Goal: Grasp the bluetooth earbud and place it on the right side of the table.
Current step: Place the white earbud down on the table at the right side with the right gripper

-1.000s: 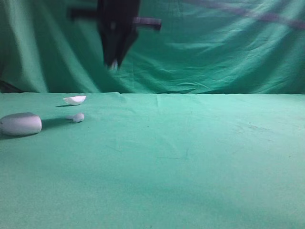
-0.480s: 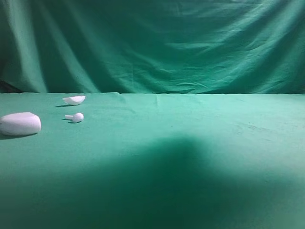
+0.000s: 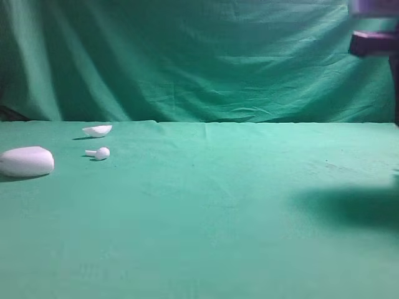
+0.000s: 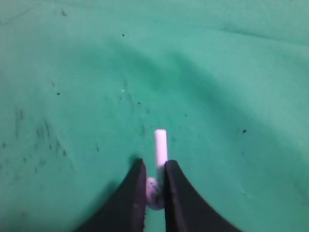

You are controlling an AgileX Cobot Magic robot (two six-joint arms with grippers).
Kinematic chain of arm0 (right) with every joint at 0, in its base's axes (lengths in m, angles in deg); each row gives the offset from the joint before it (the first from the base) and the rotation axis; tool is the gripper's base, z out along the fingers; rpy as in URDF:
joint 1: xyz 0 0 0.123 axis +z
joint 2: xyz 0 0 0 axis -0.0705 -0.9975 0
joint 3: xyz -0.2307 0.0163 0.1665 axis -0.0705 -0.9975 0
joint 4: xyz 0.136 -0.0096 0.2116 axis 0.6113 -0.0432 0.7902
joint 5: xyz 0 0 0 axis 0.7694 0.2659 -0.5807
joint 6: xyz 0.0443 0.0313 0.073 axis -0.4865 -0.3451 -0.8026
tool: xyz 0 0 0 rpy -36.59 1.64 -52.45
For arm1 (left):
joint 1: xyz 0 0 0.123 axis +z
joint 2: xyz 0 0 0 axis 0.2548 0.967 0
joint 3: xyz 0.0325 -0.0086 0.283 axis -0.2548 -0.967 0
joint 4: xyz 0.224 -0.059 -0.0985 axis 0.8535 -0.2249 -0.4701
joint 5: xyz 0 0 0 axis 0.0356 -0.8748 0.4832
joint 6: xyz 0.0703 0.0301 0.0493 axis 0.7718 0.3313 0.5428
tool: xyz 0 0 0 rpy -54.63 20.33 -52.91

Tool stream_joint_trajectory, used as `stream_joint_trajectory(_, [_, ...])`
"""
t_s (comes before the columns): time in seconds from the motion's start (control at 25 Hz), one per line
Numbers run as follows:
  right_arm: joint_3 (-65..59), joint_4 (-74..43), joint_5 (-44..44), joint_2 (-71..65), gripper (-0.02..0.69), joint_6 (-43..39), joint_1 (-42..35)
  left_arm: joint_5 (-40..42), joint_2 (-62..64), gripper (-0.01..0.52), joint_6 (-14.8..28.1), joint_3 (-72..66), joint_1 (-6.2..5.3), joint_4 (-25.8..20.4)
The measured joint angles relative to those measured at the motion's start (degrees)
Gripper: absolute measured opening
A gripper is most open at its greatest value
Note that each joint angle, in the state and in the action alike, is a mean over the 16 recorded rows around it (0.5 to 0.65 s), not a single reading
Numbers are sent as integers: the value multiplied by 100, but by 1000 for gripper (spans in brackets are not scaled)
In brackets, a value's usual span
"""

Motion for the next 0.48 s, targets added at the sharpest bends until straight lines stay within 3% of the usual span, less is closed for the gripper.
stream_joint_trajectory(0.28, [-269,-31,-648,-368,92,-32,-36,0,0,0,0,0,0,0])
stream_joint_trajectory(0.48, [-273,-46,-827,-538,152,-37,-38,0,0,0,0,0,0,0])
